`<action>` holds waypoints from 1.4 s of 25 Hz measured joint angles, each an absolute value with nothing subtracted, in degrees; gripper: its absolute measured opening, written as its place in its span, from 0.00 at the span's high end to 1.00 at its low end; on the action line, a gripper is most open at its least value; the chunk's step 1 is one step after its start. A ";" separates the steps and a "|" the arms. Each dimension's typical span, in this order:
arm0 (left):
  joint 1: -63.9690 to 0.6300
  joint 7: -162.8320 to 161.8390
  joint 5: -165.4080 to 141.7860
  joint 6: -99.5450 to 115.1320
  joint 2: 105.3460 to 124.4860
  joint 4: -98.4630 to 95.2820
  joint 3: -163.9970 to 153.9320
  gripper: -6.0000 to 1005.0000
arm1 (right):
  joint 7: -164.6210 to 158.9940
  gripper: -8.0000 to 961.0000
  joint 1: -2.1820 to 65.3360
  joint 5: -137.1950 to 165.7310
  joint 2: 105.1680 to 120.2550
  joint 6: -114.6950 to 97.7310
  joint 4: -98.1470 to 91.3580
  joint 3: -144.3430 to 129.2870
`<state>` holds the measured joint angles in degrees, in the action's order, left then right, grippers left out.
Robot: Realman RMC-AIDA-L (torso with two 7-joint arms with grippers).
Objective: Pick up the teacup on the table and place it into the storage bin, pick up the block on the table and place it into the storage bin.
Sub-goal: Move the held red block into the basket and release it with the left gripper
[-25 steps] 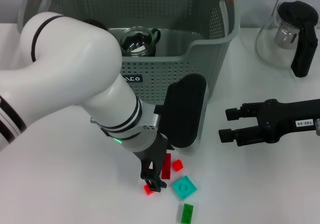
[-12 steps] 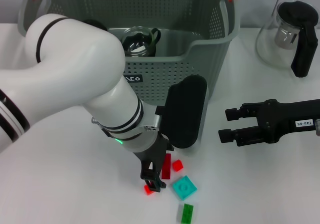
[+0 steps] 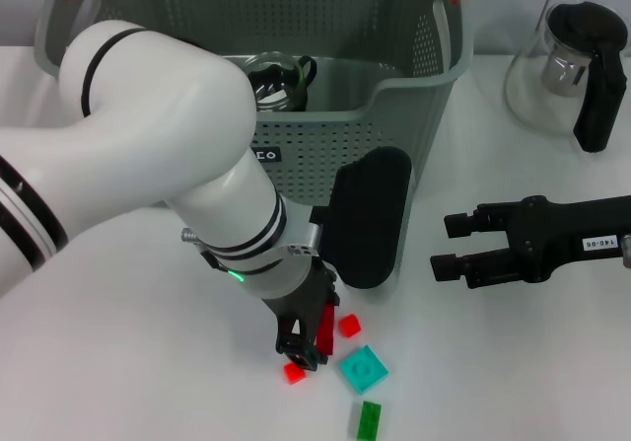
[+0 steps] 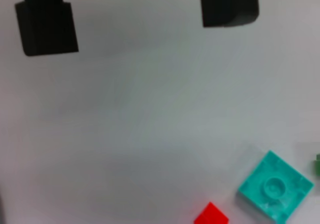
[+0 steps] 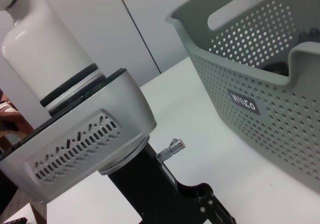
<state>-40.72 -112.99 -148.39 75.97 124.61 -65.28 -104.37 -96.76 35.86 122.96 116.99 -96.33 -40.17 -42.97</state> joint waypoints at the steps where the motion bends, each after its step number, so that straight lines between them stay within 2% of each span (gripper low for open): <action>1: -40.76 -113.00 -148.40 76.23 124.59 -65.31 -104.30 0.33 | -96.76 0.09 35.85 122.96 116.99 -96.33 -40.17 -42.97; 11: -39.74 -114.78 -148.95 80.14 124.31 -70.57 -96.94 0.34 | -96.76 0.10 35.86 122.96 116.91 -96.21 -40.21 -42.97; 17: -36.12 -115.19 -148.16 86.70 124.28 -81.63 -78.48 0.33 | -96.76 0.10 35.86 122.96 116.89 -96.32 -40.26 -42.94; 22: -37.36 -115.31 -143.20 94.56 124.00 -88.39 -61.96 0.33 | -96.79 0.10 35.91 122.96 116.78 -96.38 -40.38 -42.90; 26: -40.71 -115.32 -138.43 98.44 122.21 -90.08 -52.21 0.33 | -96.80 0.10 36.19 122.96 116.71 -96.46 -40.29 -42.89; 35: -50.14 -115.58 -136.62 84.98 115.33 -68.42 -48.04 0.32 | -96.77 0.10 36.10 122.96 116.78 -97.03 -40.42 -42.89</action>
